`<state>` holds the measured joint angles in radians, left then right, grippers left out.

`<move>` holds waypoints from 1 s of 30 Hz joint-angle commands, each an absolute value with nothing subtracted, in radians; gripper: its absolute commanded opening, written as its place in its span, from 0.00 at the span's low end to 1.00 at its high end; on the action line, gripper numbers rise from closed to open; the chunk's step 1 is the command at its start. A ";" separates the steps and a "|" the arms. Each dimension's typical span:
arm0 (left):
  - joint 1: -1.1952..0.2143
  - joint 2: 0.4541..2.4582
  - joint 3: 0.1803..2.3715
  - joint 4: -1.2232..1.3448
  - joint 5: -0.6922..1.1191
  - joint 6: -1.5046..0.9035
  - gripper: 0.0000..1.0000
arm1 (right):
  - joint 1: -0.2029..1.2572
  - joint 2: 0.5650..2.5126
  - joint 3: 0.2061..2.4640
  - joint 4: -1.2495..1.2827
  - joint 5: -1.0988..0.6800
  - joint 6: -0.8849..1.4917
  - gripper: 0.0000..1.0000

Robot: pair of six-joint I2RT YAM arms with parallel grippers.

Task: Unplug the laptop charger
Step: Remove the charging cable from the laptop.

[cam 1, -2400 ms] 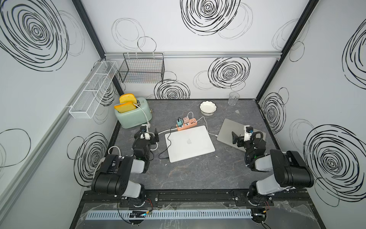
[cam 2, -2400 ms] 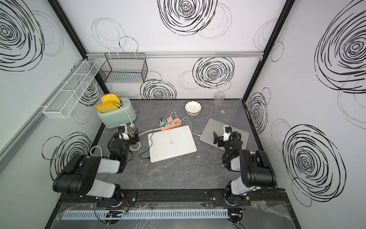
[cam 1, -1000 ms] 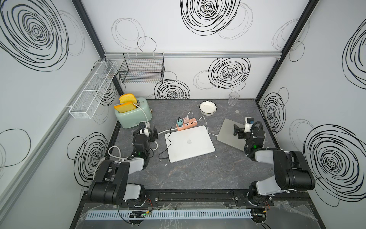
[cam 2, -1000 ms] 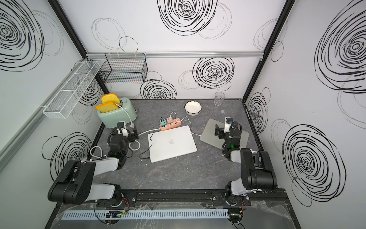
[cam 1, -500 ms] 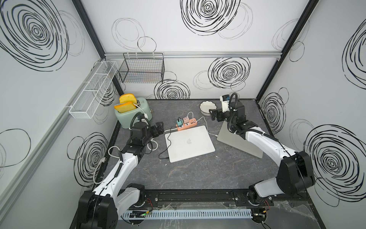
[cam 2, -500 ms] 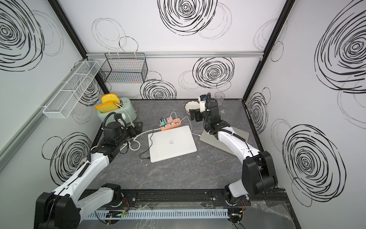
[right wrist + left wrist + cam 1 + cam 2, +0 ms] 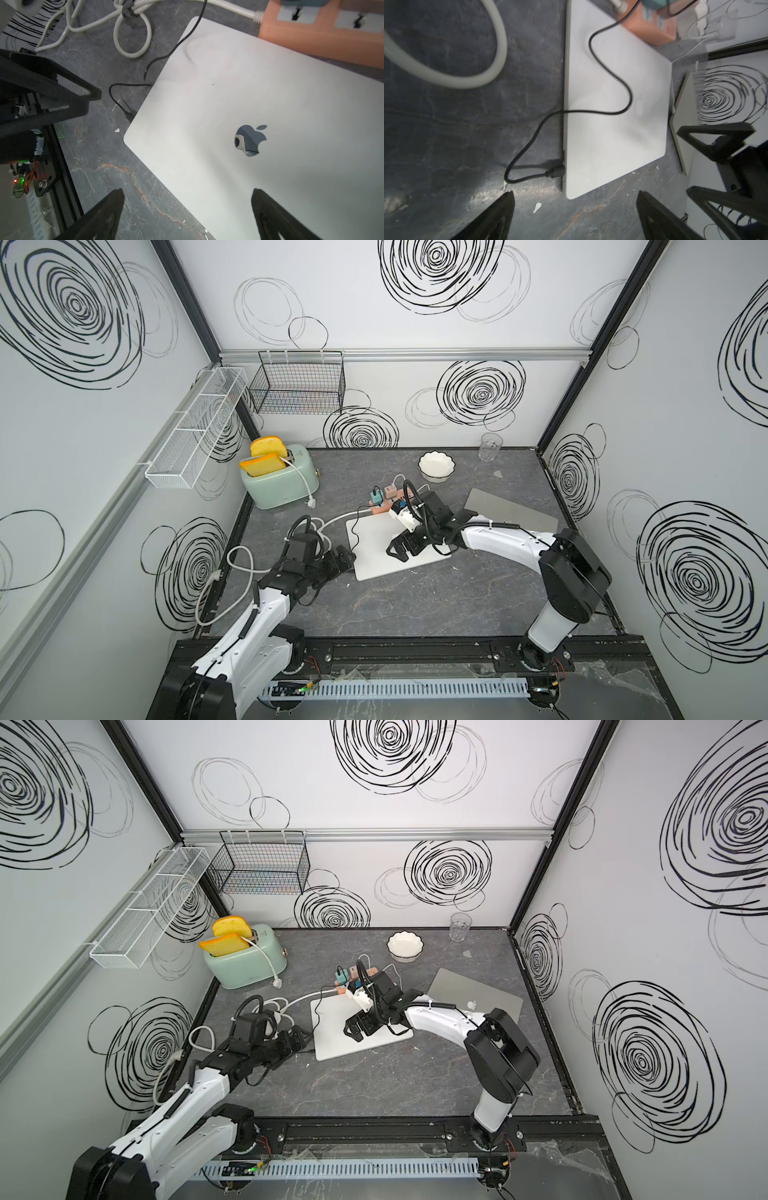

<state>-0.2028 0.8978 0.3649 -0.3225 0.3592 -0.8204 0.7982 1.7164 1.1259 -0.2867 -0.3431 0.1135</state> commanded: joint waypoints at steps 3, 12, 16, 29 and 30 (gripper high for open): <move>-0.217 0.894 0.347 -0.356 0.292 -0.924 0.93 | 0.832 1.778 1.167 -0.347 -0.331 0.063 0.99; -0.211 0.928 0.262 -0.226 0.222 -0.992 0.70 | 0.861 1.828 1.171 -0.333 -0.296 0.066 0.99; -0.207 0.917 0.240 -0.159 0.198 -1.017 0.67 | 0.862 1.841 1.164 -0.337 -0.293 0.069 0.99; -0.209 1.093 0.313 -0.118 0.203 -0.940 0.33 | 0.845 1.876 1.145 -0.322 -0.334 0.098 0.99; -0.210 1.089 0.312 -0.122 0.200 -0.938 0.29 | 0.843 1.875 1.139 -0.317 -0.338 0.101 0.99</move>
